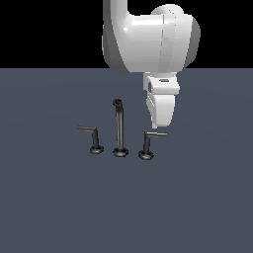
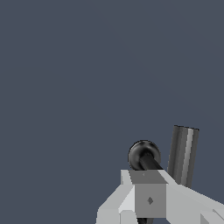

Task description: Turn on the faucet by rotating a designated handle.

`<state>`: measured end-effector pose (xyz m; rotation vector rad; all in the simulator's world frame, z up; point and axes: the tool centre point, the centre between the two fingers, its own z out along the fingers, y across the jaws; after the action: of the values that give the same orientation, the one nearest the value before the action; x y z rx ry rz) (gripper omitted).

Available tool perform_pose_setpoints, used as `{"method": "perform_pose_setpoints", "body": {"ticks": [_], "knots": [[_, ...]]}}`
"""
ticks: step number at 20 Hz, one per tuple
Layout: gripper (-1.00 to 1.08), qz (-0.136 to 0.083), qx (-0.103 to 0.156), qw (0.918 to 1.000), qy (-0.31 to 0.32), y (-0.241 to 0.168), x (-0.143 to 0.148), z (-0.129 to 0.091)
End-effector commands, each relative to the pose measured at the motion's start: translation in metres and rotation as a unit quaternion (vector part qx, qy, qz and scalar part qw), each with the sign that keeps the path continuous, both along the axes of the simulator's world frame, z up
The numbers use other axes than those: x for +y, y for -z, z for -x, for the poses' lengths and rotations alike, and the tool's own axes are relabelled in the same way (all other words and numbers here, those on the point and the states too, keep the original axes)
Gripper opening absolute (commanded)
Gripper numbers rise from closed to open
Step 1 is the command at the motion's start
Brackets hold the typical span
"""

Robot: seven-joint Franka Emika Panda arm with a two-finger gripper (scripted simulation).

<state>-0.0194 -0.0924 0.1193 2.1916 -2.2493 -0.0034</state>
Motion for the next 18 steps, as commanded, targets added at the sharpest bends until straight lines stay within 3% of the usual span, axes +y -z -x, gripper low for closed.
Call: {"method": "perform_pose_setpoints", "body": {"ticks": [1,15,18], "knots": [[-1.00,0.001,-0.001,0.9998,0.022,0.009,-0.008,-0.004],[-1.00,0.001,-0.001,0.9987,0.051,0.021,-0.018,-0.008],[-1.00,0.001,-0.001,0.9987,0.051,0.021,-0.021,0.002]]}}
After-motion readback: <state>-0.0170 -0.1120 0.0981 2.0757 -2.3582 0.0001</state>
